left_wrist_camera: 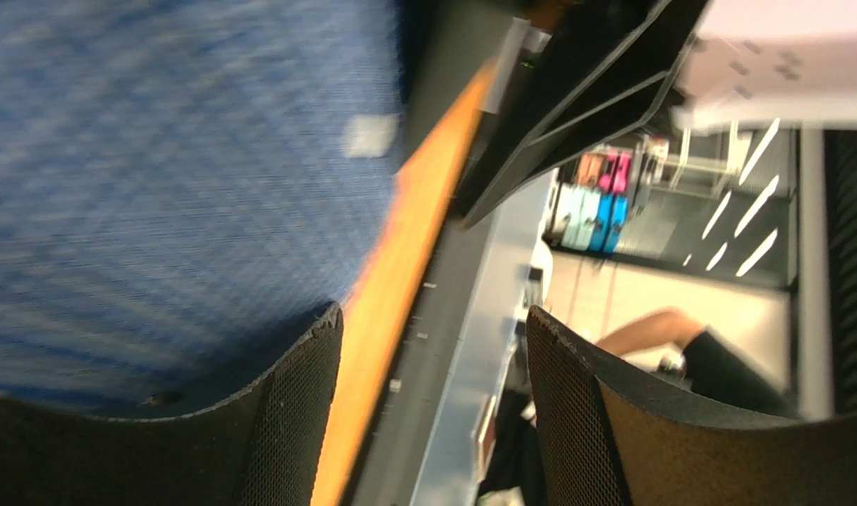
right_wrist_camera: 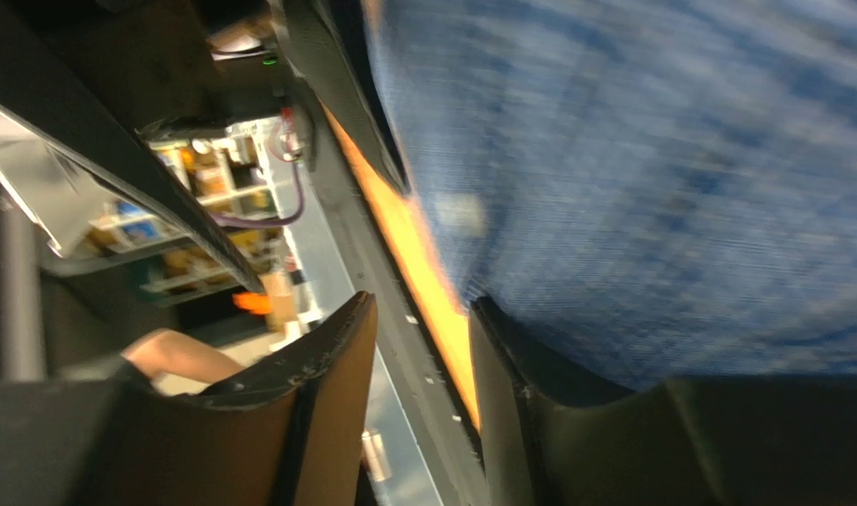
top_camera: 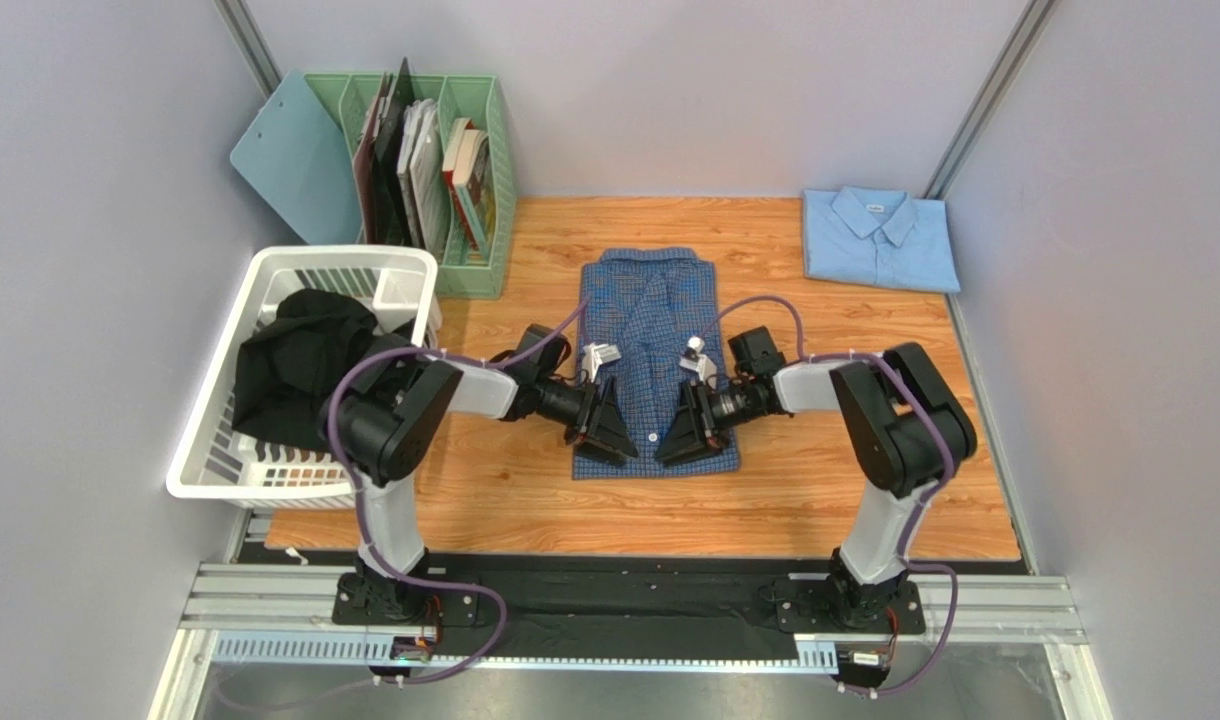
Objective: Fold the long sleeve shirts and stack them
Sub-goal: Fold the shirt
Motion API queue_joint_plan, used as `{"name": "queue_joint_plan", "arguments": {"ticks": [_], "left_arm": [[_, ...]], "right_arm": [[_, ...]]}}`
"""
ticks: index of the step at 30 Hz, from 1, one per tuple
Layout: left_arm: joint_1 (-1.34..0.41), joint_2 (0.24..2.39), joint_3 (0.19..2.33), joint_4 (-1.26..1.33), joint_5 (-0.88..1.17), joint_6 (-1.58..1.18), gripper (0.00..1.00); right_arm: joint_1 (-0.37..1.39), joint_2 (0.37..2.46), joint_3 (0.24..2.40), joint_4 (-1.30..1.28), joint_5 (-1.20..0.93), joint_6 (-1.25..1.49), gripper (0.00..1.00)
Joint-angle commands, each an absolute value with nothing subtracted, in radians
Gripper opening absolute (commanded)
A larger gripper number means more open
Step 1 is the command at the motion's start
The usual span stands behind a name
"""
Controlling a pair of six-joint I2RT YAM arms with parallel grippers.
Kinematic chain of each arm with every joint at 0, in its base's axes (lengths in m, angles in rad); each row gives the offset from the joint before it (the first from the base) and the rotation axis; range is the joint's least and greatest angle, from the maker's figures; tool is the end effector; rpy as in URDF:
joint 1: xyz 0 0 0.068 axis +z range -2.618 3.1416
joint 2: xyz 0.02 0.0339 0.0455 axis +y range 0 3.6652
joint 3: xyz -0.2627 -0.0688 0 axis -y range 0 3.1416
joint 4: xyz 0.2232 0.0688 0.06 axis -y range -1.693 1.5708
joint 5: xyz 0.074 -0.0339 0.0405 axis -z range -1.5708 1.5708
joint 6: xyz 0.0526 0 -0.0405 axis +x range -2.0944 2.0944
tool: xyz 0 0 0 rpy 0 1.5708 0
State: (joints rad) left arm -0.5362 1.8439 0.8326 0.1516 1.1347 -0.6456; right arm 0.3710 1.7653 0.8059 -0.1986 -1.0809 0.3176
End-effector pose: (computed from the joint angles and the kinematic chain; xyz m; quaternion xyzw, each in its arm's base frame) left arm 0.2533 -0.2060 0.1362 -0.1436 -0.7996 0.5819 0.0369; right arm 0.2512 0.1475 0.1325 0.1278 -0.8362 -0.5334 0.0046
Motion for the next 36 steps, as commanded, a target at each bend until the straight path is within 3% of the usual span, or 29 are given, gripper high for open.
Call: {"name": "queue_joint_plan", "arguments": {"ticks": [1, 6, 11, 18, 22, 27, 31, 36], "left_arm": [[-0.483, 1.949, 0.818, 0.095, 1.046, -0.594, 0.69], [-0.414, 1.925, 0.819, -0.039, 1.045, -0.481, 0.67], [-0.419, 1.772, 0.831, -0.187, 1.089, -0.325, 0.66], [-0.416, 1.767, 0.877, -0.164, 1.120, -0.351, 0.68], [-0.416, 1.752, 0.988, -0.166, 1.112, -0.342, 0.71], [-0.408, 1.906, 1.165, -0.086, 1.071, -0.493, 0.70], [-0.368, 2.046, 1.233, -0.006, 1.017, -0.630, 0.67], [-0.327, 2.155, 1.333, -0.094, 0.974, -0.661, 0.61]], "right_arm": [[0.318, 1.902, 0.769, -0.160, -1.091, 0.287, 0.41], [0.321, 1.847, 0.790, -0.170, -1.109, 0.336, 0.39], [0.295, 1.678, 0.775, -0.388, -1.134, 0.259, 0.39], [0.213, 1.873, 0.807, -0.452, -1.081, 0.186, 0.36], [0.213, 1.821, 0.906, -0.599, -1.142, 0.101, 0.36], [0.213, 1.788, 1.099, -0.491, -1.172, 0.210, 0.38], [0.206, 1.942, 1.265, -0.453, -1.129, 0.222, 0.37], [0.172, 2.153, 1.361, -0.336, -1.072, 0.311, 0.34]]}}
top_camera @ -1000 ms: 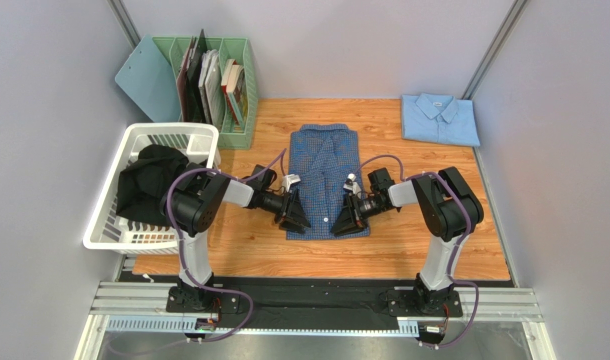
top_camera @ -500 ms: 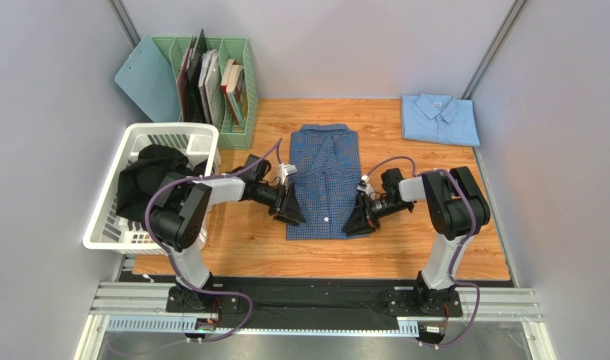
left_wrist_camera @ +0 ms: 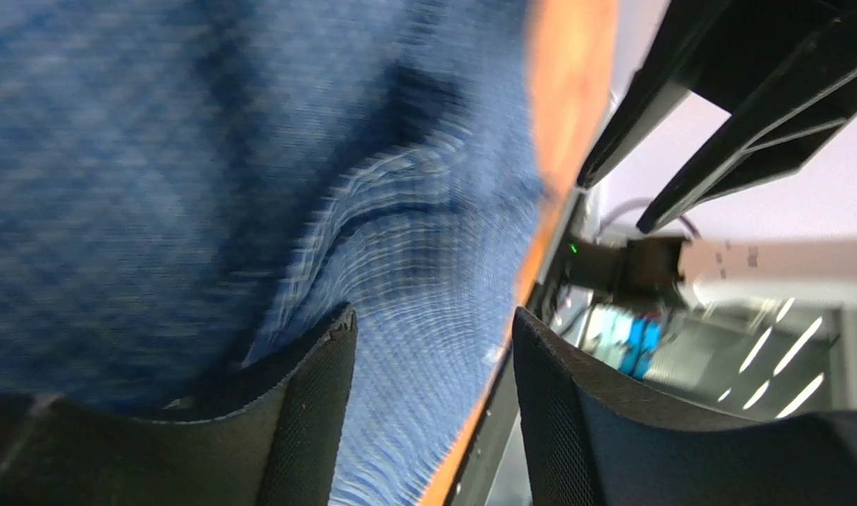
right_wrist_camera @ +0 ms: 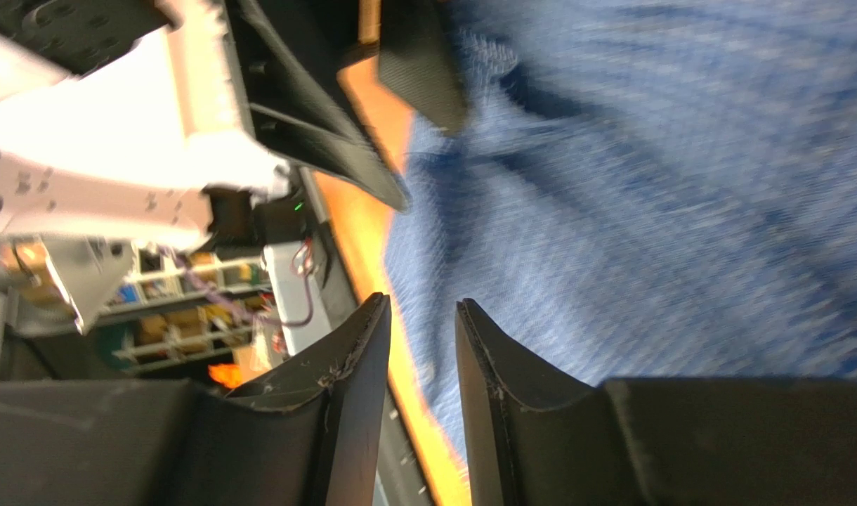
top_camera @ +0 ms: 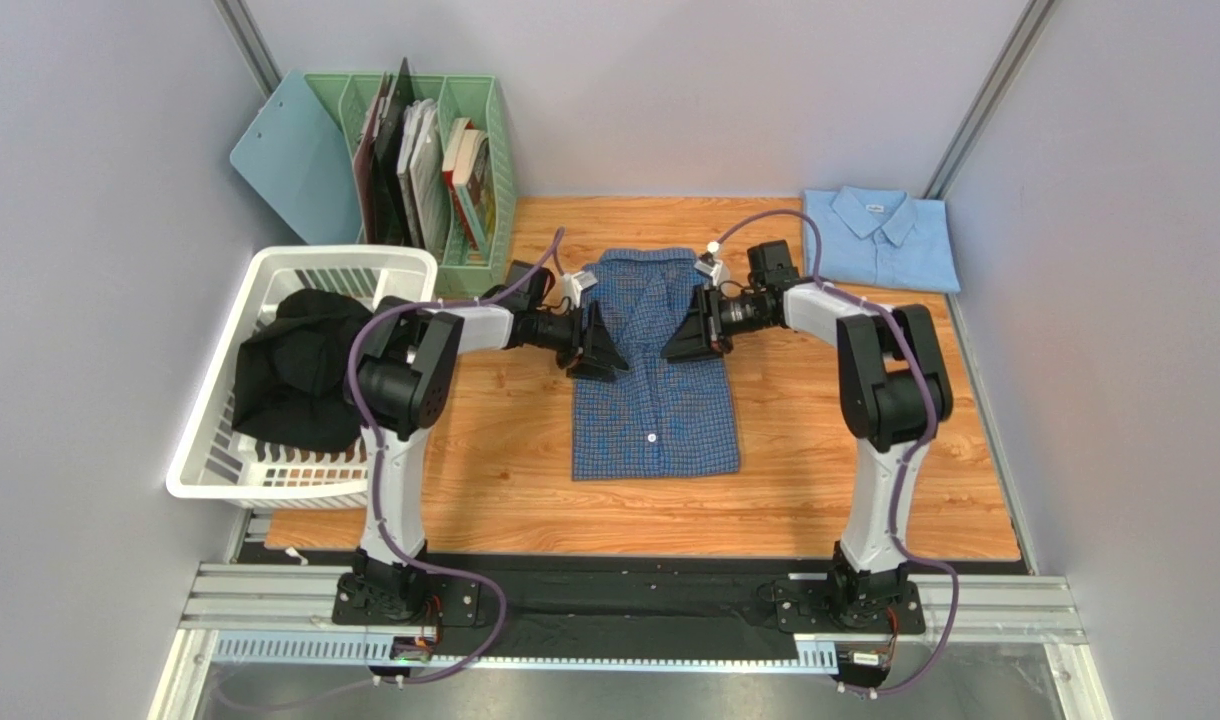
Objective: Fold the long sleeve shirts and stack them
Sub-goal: Fold the shirt
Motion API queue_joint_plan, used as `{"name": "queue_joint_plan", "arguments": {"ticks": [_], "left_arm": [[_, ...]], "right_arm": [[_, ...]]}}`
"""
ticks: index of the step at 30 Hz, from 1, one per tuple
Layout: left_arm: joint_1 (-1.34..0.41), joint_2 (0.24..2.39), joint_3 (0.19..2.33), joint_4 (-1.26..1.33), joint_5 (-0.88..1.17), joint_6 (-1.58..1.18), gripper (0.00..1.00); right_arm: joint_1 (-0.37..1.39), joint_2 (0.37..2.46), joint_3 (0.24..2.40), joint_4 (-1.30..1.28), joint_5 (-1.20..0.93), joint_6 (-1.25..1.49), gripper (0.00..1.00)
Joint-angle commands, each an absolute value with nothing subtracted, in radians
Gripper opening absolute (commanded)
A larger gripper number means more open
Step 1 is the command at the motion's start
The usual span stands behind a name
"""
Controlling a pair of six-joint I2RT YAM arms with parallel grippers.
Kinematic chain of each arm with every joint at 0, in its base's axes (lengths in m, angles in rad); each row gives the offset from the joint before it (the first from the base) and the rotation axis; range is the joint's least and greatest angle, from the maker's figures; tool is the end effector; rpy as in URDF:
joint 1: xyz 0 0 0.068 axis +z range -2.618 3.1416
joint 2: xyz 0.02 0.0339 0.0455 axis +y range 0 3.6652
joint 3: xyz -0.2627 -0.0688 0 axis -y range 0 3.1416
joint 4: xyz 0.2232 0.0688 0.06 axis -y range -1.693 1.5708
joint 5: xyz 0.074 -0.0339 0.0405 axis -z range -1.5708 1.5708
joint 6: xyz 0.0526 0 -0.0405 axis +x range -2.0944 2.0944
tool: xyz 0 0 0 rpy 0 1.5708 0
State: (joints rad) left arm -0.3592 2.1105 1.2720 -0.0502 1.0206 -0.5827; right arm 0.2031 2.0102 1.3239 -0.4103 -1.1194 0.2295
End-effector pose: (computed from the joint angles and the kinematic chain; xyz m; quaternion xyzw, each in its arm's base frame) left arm 0.3707 -0.1871 0.1342 0.0706 0.8354 -0.5426 0.0512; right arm 0.3692 0.1244 0.1700 -0.1138 0.8253 0.5468 0.0836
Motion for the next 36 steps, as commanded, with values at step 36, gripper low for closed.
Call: {"name": "queue_joint_plan", "arguments": {"ticks": [36], "left_arm": [[-1.075, 1.218, 0.561, -0.013, -0.032, 0.658, 0.66]], "right_arm": [[0.405, 2.088, 1.400, -0.396, -0.936, 0.121, 0.30]]}}
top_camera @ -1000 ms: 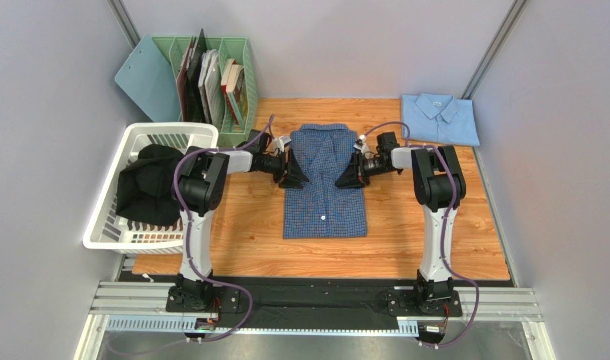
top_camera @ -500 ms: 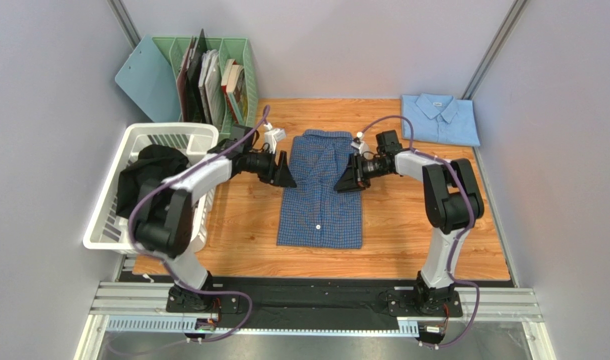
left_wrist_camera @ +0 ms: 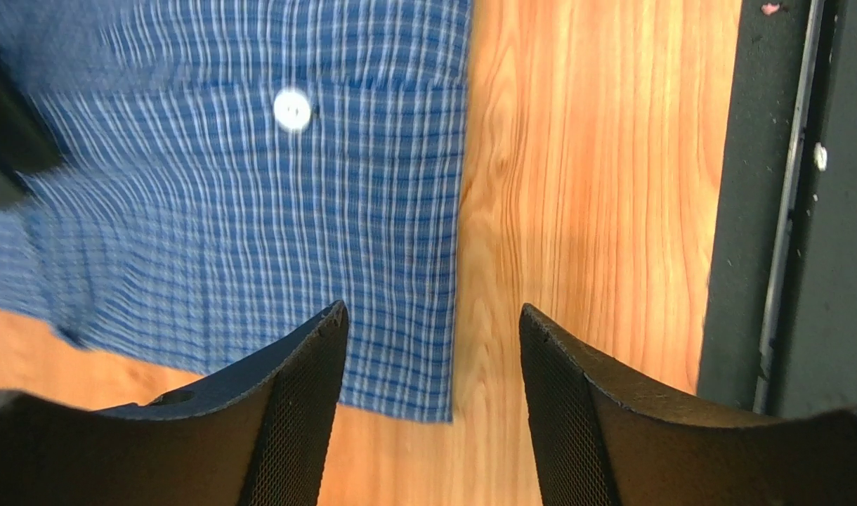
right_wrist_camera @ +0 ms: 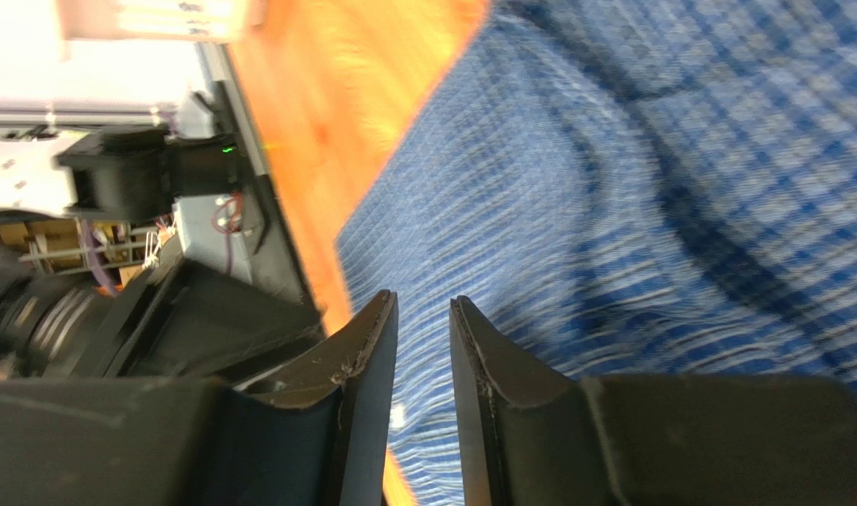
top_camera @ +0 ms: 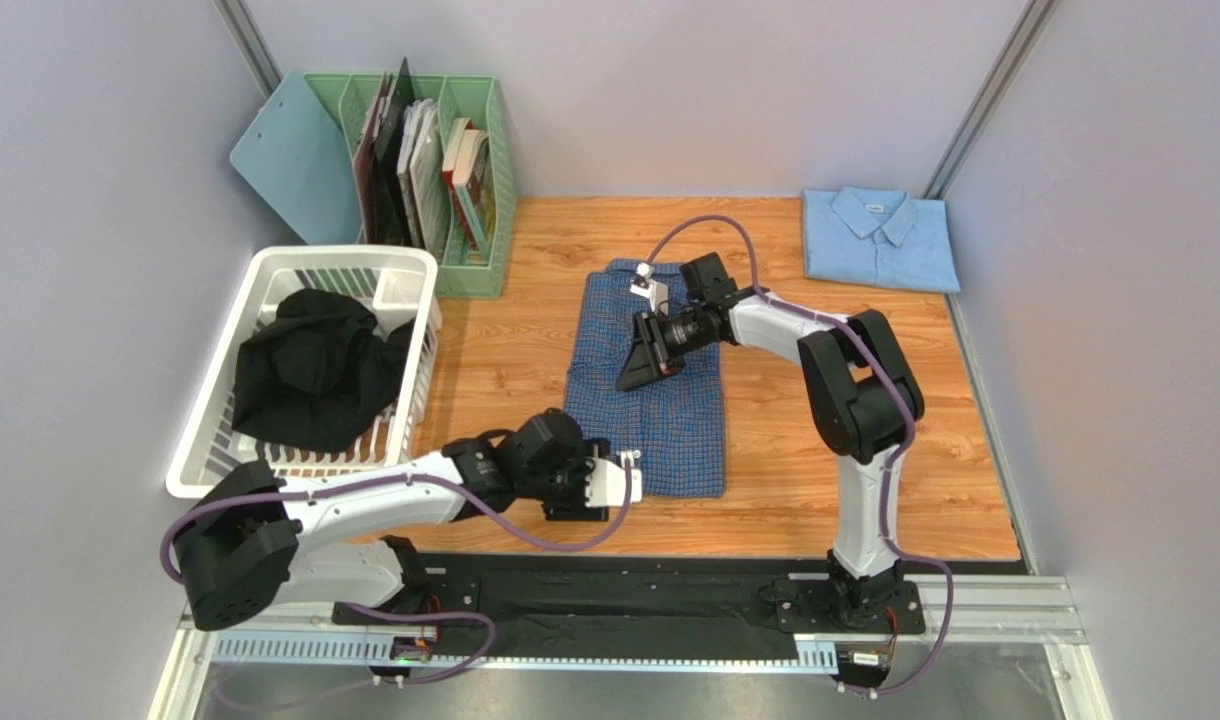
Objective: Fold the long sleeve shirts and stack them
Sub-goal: Fold the shirt
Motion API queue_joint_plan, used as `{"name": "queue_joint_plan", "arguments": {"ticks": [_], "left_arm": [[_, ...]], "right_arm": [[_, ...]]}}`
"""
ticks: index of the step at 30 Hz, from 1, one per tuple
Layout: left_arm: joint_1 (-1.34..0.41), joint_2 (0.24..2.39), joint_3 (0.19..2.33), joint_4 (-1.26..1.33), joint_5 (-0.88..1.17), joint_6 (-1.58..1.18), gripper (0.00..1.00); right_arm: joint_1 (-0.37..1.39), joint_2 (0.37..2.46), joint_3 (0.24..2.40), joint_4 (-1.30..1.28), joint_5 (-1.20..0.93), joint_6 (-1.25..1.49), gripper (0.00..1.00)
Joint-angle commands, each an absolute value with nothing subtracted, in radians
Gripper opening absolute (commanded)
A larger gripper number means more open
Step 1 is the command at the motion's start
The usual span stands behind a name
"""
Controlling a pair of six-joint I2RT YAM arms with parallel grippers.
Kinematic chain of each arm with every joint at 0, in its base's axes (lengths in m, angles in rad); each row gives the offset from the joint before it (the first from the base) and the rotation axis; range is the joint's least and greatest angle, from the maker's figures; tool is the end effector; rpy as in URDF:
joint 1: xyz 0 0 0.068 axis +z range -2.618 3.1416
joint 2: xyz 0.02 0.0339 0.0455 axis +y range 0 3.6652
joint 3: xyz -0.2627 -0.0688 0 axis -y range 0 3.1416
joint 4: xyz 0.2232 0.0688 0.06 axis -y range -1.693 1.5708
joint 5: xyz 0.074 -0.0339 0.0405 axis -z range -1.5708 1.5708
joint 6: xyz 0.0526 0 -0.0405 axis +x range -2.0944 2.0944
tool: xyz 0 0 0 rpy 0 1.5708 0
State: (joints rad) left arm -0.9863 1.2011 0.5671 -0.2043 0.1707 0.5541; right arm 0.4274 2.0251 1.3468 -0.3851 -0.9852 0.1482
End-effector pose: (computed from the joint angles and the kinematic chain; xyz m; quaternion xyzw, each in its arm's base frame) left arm 0.1165 -0.1922 0.1810 0.6696 0.6465 -0.1542 0.3314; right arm 0.3429 0.2044 0.1661 -0.2362 0.8281 0.5017 0.0821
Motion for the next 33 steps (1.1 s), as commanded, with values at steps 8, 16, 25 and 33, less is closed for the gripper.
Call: {"name": "queue_joint_plan", "arguments": {"ticks": [8, 16, 25, 33], "left_arm": [[-1.196, 1.394, 0.604, 0.035, -0.104, 0.736, 0.66], [-1.213, 1.509, 0.640, 0.048, -0.201, 0.759, 0.48], [-1.212, 1.290, 0.809, -0.377, 0.050, 0.631, 0.00], [-1.181, 1.218, 0.985, -0.687, 0.216, 0.546, 0.00]], "right_arm": [[0.397, 2.207, 1.428, -0.437, -0.916, 0.135, 0.25], [0.397, 2.220, 1.404, -0.433, -0.920, 0.121, 0.24], [0.443, 2.138, 1.295, -0.390, -0.934, 0.124, 0.24], [0.563, 1.979, 1.097, -0.319, -0.965, 0.159, 0.24]]}}
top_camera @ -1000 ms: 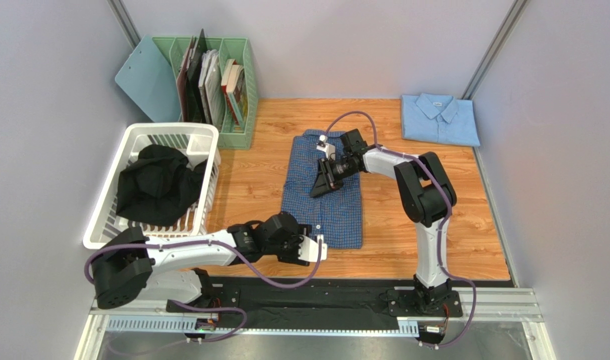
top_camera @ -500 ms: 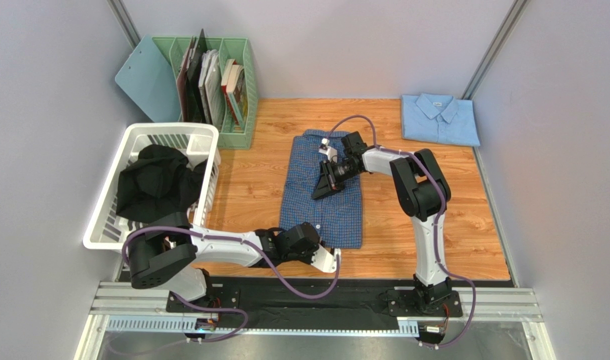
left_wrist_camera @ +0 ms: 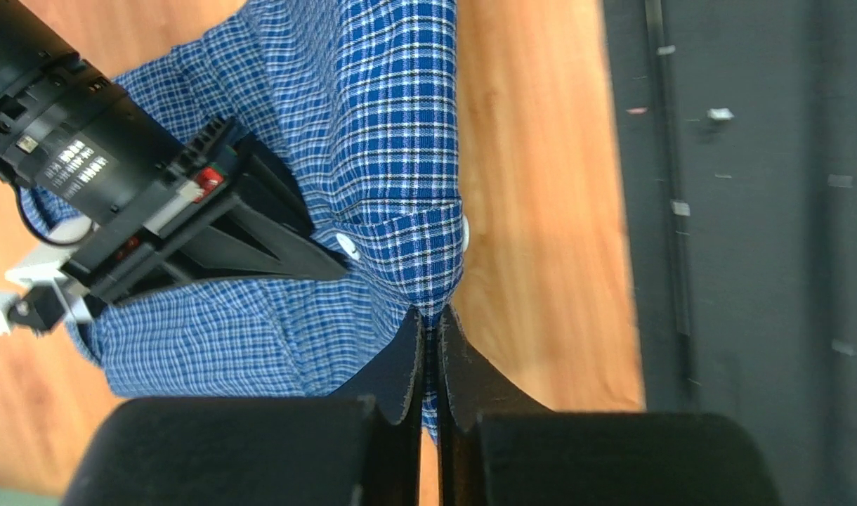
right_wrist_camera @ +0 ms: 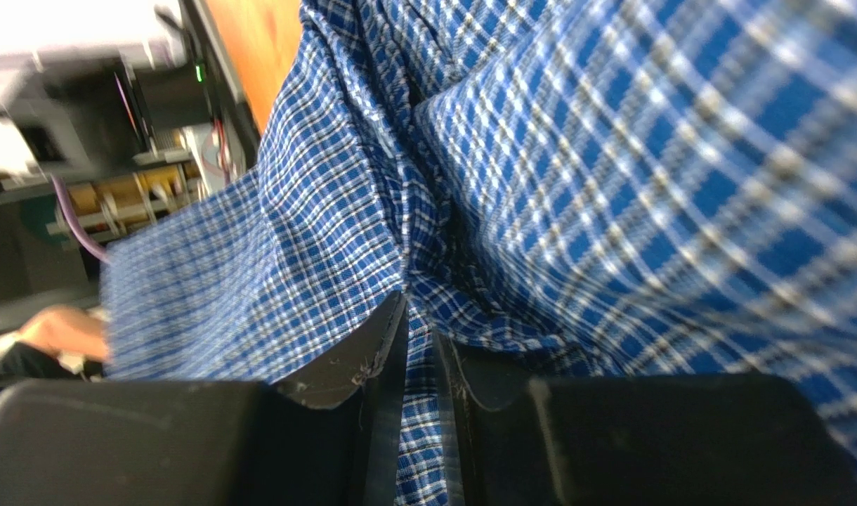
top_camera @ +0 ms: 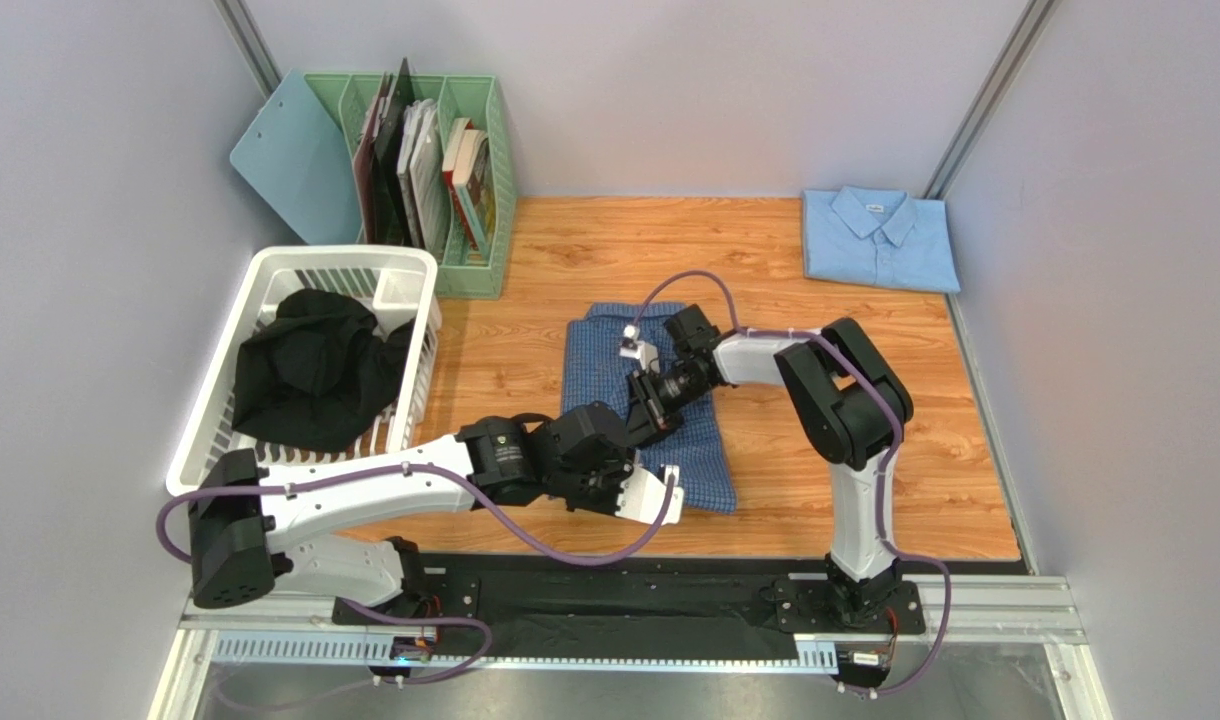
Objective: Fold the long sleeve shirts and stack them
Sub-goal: Fold the shirt
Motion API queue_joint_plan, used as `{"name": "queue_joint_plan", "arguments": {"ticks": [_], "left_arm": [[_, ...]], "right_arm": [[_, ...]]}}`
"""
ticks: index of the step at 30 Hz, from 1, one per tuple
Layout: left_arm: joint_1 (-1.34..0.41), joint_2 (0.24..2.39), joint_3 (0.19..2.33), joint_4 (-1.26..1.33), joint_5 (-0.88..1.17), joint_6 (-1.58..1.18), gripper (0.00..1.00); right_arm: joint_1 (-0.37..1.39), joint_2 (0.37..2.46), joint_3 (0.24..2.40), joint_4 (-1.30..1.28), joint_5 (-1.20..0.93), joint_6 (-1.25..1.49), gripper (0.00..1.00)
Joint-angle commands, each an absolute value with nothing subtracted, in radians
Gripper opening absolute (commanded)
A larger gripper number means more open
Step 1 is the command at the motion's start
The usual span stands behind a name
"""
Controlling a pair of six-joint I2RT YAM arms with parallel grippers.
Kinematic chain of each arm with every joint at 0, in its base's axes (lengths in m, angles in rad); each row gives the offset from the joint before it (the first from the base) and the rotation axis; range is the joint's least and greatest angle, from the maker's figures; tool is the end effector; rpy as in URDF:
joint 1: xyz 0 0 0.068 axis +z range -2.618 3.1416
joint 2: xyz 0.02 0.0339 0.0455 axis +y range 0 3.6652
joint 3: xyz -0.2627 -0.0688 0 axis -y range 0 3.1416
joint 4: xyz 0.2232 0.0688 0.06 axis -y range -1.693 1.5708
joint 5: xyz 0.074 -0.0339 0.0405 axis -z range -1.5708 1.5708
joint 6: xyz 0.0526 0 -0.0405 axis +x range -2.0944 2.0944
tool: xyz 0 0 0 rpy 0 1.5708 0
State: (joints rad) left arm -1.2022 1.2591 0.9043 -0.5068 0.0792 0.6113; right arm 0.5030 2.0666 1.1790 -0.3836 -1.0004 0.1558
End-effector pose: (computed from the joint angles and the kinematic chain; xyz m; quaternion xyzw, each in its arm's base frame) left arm 0.0869 -0.2365 0.2463 0.7464 0.5667 -0.1365 0.3211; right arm 0.2964 0.2136 0.1115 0.2204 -0.8423 -0.4911 0.0295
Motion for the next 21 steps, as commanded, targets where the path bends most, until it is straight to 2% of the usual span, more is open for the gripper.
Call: {"name": "queue_joint_plan", "arguments": {"ticks": [1, 5, 9, 16, 21], "left_arm": [[-1.175, 1.216, 0.998, -0.705, 0.230, 0.551, 0.00], [-1.126, 1.233, 1.051, -0.764, 0.302, 0.568, 0.00], [-1.054, 1.278, 1.101, -0.788, 0.373, 0.600, 0.00], [-0.943, 1.399, 1.203, -0.850, 0.502, 0.656, 0.00], [-0.859, 1.506, 1.285, -0.897, 0.581, 0.721, 0.00]], "right_arm": [[0.587, 1.944, 1.080, -0.315, -0.969, 0.175, 0.24], [0.612, 1.878, 1.026, -0.342, -0.991, 0.190, 0.24], [0.612, 1.856, 1.063, -0.454, -0.999, 0.105, 0.28], [0.530, 1.911, 1.350, -0.736, -1.005, -0.083, 0.36], [0.433, 2.003, 1.512, -0.759, -1.011, -0.083, 0.36]]}}
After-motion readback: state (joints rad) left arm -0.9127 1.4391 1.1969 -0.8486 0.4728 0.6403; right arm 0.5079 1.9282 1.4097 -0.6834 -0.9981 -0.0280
